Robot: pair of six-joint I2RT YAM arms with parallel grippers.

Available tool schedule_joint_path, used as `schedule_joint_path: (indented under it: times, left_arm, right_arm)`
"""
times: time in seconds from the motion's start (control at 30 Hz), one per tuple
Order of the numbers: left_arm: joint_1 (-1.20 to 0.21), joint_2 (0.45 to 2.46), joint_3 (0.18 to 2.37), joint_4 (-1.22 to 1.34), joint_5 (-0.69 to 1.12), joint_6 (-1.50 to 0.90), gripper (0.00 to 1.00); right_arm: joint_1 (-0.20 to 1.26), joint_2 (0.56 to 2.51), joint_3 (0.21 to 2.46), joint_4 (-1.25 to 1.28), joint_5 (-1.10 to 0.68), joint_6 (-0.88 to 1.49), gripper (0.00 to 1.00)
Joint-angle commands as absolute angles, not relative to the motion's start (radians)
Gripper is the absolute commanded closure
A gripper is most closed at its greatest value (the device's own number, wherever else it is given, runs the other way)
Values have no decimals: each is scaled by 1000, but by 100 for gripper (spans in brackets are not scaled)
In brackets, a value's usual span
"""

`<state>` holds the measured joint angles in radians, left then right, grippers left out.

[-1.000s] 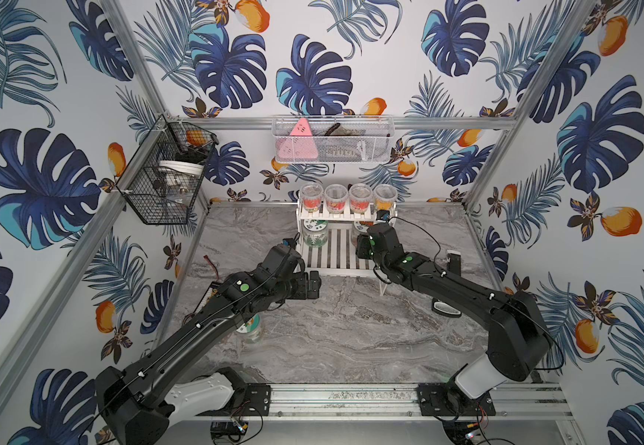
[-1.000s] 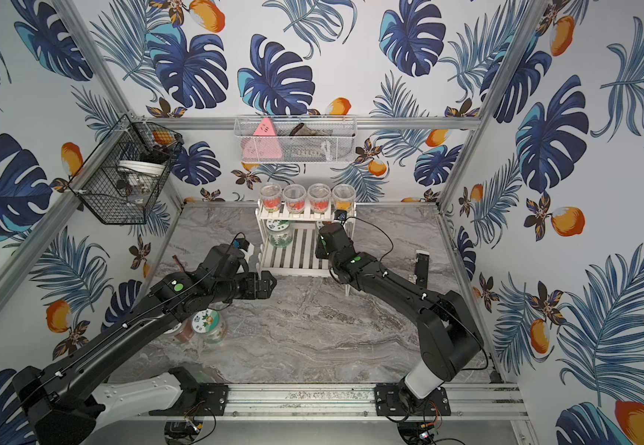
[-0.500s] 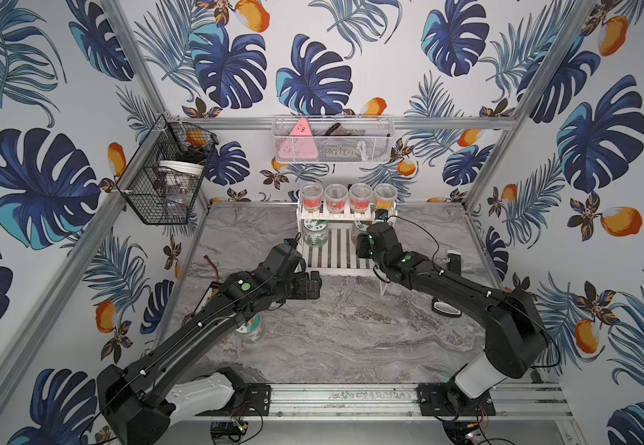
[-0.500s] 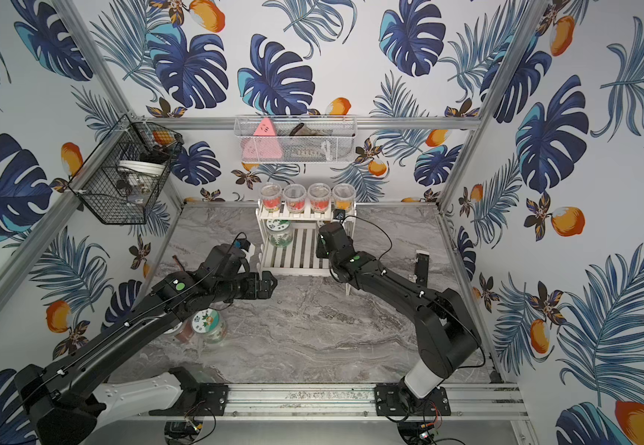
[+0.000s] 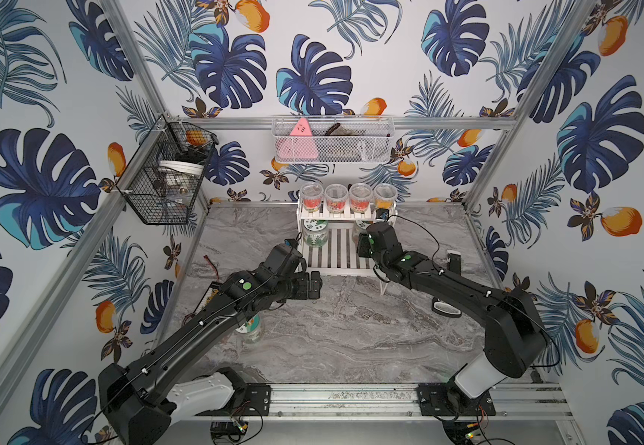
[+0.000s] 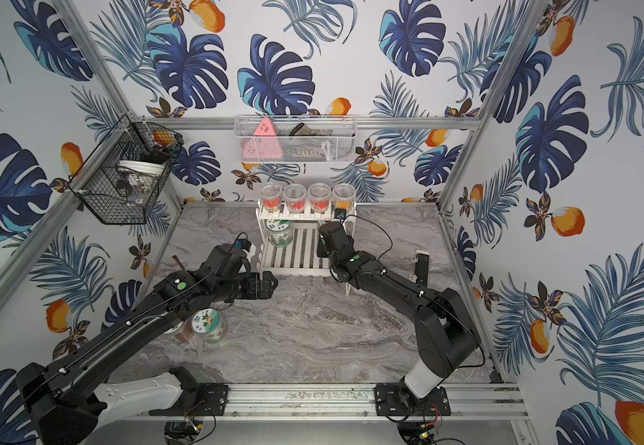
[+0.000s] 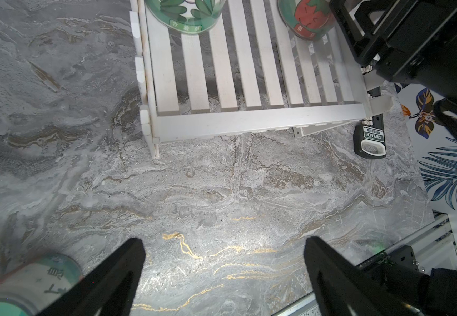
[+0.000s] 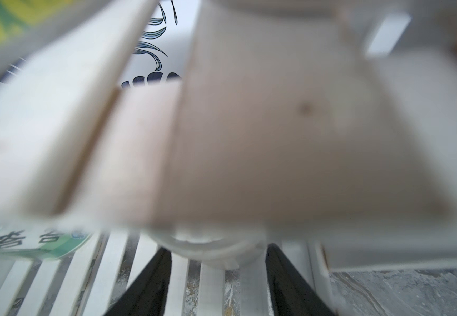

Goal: Place the seed container on the shelf
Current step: Place the seed jar on the shelf.

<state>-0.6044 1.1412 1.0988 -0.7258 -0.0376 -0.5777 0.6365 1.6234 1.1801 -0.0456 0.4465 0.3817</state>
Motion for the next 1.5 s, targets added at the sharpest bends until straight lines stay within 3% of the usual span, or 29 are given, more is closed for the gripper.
schedule_joint_path:
  times: [0.0,0.63,1.03,1.2,1.3,1.47]
  left_arm:
    - [-601,1141,1098,-704,-43,-573,1]
    - [-598,1149,1108,-714,-52,-571,1]
    - [-557,1121,1126,-783,-118,-554,1]
    - [-480,1099,1113,-833,-161,-572,1]
    - [-417,1080,1087,-897,-275,-656,1]
    - [-330,1026,1014,-963,-379,-744,1]
  right_arm:
    - [637,1624,1189,-42,477,382,41]
    - [635,1608,1175,-50,424,380,36]
    - [635,1435,1068,-136,263,376,29]
    - [636,1287,968,-116,102,341,27]
    - [636,1206,907,-67,-72,324,26]
    - [656,1178,885,-90,-306,351,25]
